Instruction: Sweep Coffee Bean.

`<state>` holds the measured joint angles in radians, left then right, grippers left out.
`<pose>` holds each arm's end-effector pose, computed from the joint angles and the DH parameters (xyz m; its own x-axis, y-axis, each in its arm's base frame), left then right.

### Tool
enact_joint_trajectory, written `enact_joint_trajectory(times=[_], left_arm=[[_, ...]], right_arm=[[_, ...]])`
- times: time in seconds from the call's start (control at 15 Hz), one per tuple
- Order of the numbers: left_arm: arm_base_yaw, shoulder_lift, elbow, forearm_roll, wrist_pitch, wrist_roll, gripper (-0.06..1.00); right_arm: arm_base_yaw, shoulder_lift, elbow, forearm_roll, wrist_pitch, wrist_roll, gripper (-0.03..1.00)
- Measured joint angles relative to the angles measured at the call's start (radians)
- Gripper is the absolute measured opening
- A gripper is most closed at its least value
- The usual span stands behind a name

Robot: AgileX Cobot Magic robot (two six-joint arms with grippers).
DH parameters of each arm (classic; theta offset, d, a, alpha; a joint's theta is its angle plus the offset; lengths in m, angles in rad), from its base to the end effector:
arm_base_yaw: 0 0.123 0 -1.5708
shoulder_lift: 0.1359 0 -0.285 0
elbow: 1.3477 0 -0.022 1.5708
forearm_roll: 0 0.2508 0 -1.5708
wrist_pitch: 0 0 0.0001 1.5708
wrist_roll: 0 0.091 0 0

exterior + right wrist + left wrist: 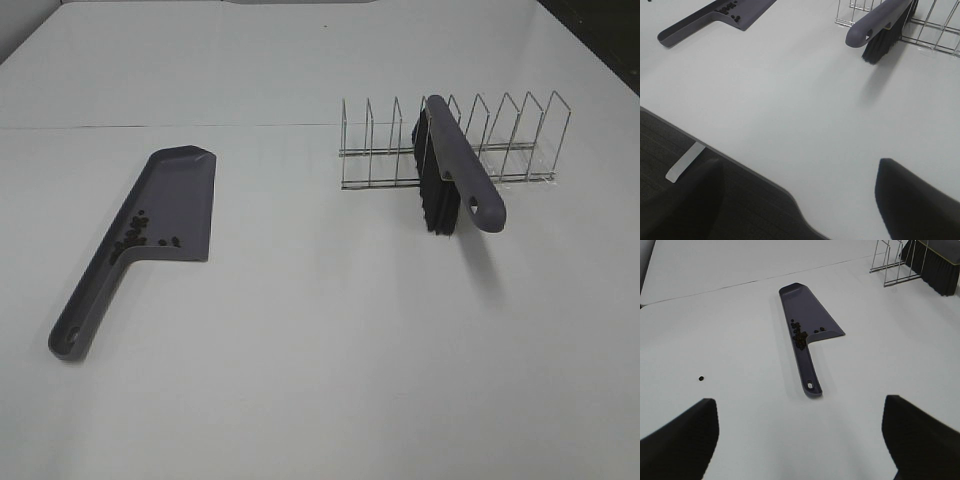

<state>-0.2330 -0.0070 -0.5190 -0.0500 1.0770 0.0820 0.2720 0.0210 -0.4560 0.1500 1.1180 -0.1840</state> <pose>-0.0096 -0.0018 0.2812 -0.4184 0.1591 -0.8942 0.2939 0.9553 0.0325 -0.0036 0.0117 0.2613 -0.4893 -0.2576 -0.8332 -0.4343 0.9005 -0.0233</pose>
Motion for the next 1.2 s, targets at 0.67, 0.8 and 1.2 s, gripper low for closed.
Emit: enact_joint_trajectory(times=[0.67, 0.8, 1.2], left_arm=[[0.171, 0.0, 0.0, 0.0, 0.0, 0.001, 0.81], [0.174, 0.0, 0.0, 0.0, 0.0, 0.001, 0.81], [0.176, 0.0, 0.0, 0.0, 0.0, 0.001, 0.81]], right_arm=[[-0.289, -0.025, 0.0, 0.001, 0.0, 0.001, 0.77], [-0.265, -0.025, 0.0, 0.002, 0.0, 0.001, 0.77], [-0.261, -0.025, 0.0, 0.009, 0.0, 0.001, 0.77]])
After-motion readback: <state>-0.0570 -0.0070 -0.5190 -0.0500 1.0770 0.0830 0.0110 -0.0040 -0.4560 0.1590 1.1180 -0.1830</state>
